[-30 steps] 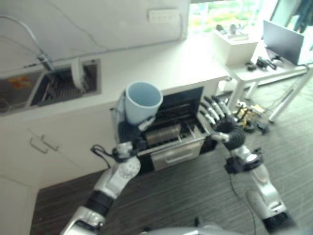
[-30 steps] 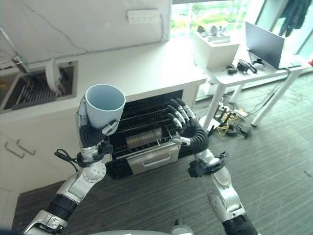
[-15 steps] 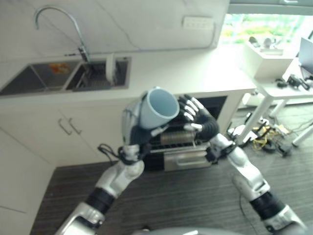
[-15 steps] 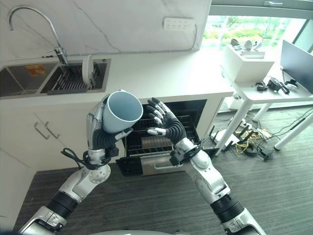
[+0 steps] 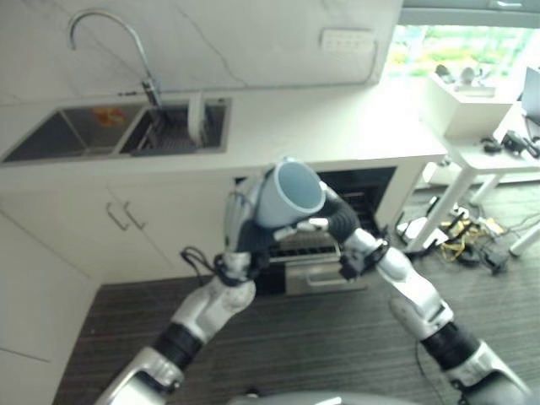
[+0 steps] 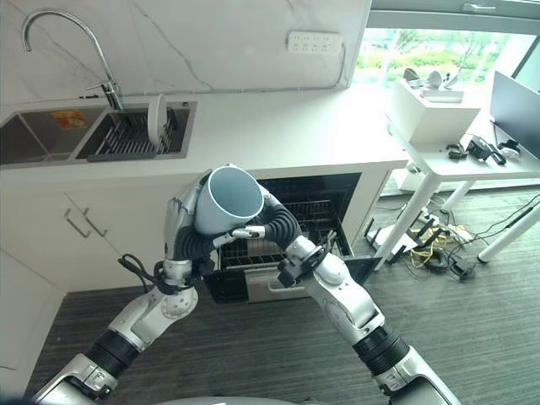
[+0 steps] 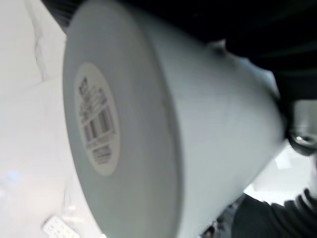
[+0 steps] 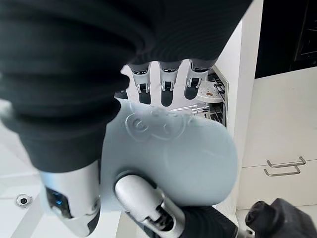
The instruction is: Place the dishes in the dishwasher.
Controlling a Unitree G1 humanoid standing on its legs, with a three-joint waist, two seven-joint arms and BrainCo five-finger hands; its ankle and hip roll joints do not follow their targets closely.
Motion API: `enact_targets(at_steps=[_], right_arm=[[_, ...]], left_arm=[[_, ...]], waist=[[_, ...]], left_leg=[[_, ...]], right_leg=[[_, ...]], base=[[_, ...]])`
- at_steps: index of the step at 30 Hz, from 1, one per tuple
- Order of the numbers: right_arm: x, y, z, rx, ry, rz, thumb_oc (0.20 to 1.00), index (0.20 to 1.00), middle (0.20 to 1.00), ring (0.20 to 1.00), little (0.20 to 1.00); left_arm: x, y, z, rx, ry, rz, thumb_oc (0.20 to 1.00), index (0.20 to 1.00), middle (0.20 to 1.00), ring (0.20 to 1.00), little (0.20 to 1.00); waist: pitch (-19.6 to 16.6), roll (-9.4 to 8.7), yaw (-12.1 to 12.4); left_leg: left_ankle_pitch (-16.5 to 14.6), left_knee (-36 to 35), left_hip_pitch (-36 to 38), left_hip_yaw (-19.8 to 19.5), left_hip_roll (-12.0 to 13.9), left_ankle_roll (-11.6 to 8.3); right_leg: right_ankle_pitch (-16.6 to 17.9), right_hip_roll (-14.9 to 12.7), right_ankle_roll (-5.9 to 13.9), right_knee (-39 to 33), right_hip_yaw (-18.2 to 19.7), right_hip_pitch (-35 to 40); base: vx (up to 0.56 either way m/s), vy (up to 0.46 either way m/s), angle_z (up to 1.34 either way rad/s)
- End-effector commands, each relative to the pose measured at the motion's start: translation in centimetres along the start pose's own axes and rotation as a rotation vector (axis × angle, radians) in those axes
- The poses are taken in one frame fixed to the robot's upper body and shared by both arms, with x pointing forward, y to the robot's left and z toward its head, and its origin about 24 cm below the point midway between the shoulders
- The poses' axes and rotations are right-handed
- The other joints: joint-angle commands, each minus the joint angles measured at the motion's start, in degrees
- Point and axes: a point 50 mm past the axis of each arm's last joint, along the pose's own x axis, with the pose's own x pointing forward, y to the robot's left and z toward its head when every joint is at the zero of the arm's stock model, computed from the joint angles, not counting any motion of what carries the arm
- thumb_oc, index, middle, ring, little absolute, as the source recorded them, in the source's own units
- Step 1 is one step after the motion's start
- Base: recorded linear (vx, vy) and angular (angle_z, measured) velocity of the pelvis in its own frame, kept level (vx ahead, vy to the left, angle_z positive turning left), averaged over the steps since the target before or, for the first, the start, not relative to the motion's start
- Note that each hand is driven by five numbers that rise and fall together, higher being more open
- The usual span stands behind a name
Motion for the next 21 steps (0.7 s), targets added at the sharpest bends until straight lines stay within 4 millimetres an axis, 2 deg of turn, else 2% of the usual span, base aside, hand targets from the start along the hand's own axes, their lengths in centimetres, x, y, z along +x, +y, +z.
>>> enact_targets(at_steps=[1,21], right_arm=[[2.3,0.7,3.4,0.023,-0.157,0.064,1.000,1.000,1.000,1.000,1.000],[4.0,2.7,3.9,0.118,-0.228,0.094,1.000,1.000,1.000,1.000,1.000]], left_arm=[[3.1,-0.5,0.2,-0.019,-0.087,0.034,0.200,0.200,0.200,0.200,0.200],[1.9,-2.7,1.2,-0.073,-0.051,-0.052,0.200,0.200,0.200,0.200,0.200]], waist=[[1.0,-1.71,1.0],[1.2,-1.61,1.6]], left_leg=[[-6.8,0.7,2.1,-4.7,-1.4,0.89],[-7.0,1.0,2.0,-4.9,-1.7,1.33]], right_leg=[[-4.0,0.9,-1.62,2.4,-0.6,-0.7],[-3.8,0.9,-1.86,2.6,0.1,-0.9]], base=[[0.00,0.000,0.00],[0.01,-0.001,0.00]])
